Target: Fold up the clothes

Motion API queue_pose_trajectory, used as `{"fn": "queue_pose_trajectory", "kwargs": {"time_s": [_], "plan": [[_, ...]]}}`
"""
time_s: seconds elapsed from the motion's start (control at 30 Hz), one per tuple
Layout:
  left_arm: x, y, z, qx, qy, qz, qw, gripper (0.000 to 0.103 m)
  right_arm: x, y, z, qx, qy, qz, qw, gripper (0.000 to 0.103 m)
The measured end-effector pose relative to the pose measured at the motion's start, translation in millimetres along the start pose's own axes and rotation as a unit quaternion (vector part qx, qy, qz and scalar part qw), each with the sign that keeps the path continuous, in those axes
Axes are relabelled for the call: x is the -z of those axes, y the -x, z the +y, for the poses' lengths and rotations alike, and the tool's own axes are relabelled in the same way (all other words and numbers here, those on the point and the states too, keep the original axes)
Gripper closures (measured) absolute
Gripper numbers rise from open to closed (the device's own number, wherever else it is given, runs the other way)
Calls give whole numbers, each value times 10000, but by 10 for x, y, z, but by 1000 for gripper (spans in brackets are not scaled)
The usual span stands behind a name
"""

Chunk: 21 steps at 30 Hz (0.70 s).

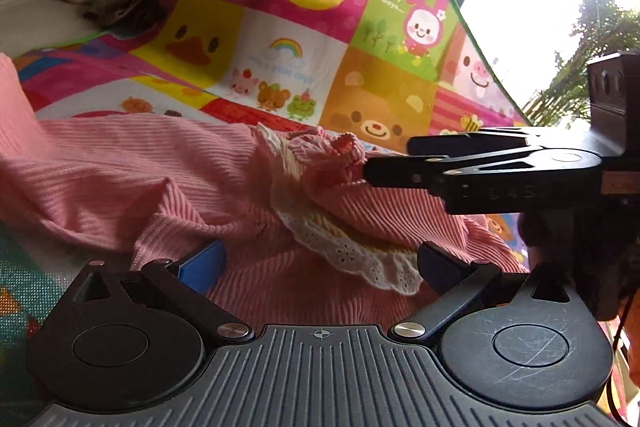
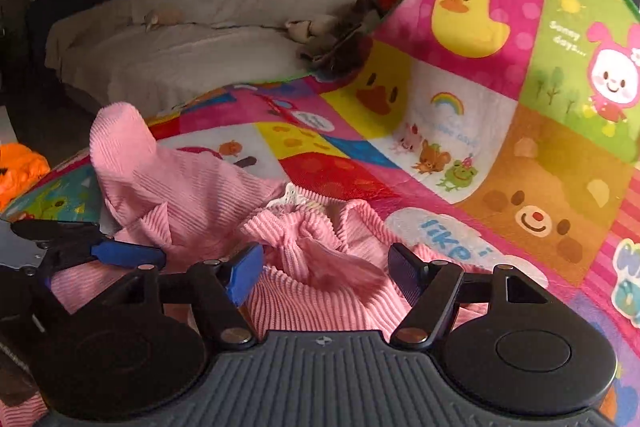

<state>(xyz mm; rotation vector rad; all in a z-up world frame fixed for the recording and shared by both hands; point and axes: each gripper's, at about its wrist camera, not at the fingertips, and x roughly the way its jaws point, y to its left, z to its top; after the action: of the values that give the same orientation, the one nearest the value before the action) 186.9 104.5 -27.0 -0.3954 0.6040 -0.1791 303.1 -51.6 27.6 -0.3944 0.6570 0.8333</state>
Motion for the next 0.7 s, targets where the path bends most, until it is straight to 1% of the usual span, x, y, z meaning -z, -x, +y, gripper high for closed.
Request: {"fn": "queue_pose_trajectory", "kwargs": {"time_s": [0.07, 0.13, 0.2, 0.23, 0.27, 0.37, 0.43, 0.47, 0.5, 0.53, 0.57, 0.63, 0.67, 0.7], "plan": [[1, -6, 20, 84, 59, 2, 9999, 0, -6, -144, 65, -42, 175, 249, 9995, 40], [2, 1, 60, 166, 160, -20, 9997, 0, 22, -203, 90, -50, 188, 421, 9989, 75], [3, 2, 62, 180, 172, -26, 9997, 0, 57, -198, 85, -50, 128, 512, 9986, 83], [4, 3, 59, 179, 167, -27, 9997, 0, 65, -128, 43, -63, 55, 455, 9989, 90], [4, 3, 57, 178, 164, -28, 9997, 0, 60, -30, -32, -34, -67, 375, 9993, 91], [1, 4, 68, 205, 196, -34, 9996, 0, 10, 402, -394, 362, -547, -5, 9978, 91], [-2, 2, 67, 206, 199, -35, 9996, 0, -36, 778, -716, 985, -930, -351, 9902, 91], [-3, 3, 65, 202, 197, -35, 9996, 0, -45, 968, -856, 1337, -1177, -549, 9825, 91], [-1, 2, 62, 199, 194, -36, 9996, 0, -48, 1154, -962, 1740, -1399, -777, 9717, 92], [-2, 0, 60, 196, 193, -36, 9996, 0, -49, 1313, -995, 2199, -1484, -1017, 9588, 92], [-3, -2, 59, 192, 191, -36, 9996, 0, -51, 1415, -957, 2575, -1436, -1225, 9477, 92], [-4, -7, 55, 186, 187, -37, 9996, 0, -60, 1484, -781, 3005, -1240, -1494, 9338, 92], [-5, -9, 54, 183, 185, -38, 9997, 0, -70, 1475, -681, 3117, -1138, -1563, 9303, 92], [-5, -10, 54, 182, 185, -39, 9997, 0, -91, 1377, -558, 3025, -1034, -1500, 9356, 92]]}}
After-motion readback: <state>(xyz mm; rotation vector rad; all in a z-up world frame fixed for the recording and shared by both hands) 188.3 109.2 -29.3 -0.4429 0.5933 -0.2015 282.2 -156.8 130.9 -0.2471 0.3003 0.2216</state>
